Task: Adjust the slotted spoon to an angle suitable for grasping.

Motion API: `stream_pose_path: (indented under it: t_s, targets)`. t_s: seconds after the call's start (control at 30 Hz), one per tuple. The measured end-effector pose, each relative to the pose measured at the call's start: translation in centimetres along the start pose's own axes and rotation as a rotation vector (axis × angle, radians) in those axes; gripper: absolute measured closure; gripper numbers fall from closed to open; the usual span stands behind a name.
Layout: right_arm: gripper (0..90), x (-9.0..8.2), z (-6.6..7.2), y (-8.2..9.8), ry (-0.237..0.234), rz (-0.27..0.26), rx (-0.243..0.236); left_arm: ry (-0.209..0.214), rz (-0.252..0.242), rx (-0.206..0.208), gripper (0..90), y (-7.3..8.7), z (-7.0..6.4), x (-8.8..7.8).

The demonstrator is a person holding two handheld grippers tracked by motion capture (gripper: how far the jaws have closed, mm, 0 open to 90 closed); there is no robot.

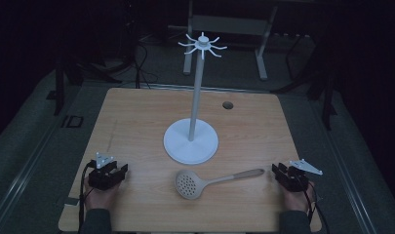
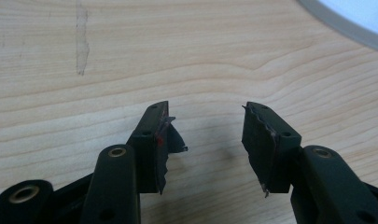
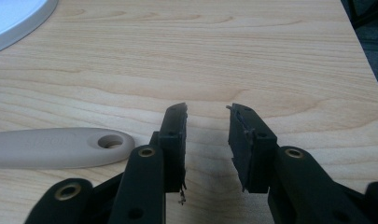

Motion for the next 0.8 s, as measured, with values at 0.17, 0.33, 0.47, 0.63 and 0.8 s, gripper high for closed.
stream_pose_path:
  t_s: [0.17,0.33,0.47,0.63,0.8]
  targets:
    - [66.8,0.0,0.0,0.0,-0.007,-0.005,-0.004,0.019,-0.006,0.001,52.2,-0.1,-0.2,-0.3]
    - [71.8,-0.1,0.2,0.0,0.01,-0.009,-0.019,0.024,-0.008,0.053,53.3,-0.1,-0.7,-0.7]
    - [83.0,-0.2,0.7,0.1,0.015,-0.005,-0.032,0.017,-0.015,0.06,53.0,-0.1,-0.9,-1.0]
    - [90.0,-0.3,1.4,0.1,-0.01,0.017,-0.054,0.017,-0.017,0.066,52.5,0.0,-1.1,-1.2]
    - [90.0,-0.3,1.8,0.2,-0.019,0.038,-0.06,0.02,-0.02,0.068,52.6,0.0,-1.1,-1.3]
Point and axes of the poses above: each handheld gripper's, and its own axes: x roughly forward along the jaws, y roughly out of its underside, z roughly to its left, the point moved 1 cm from there along x, roughly forward along the jaws, and after that the axes turned 10 degrees about -x, right-handed, at the moved point
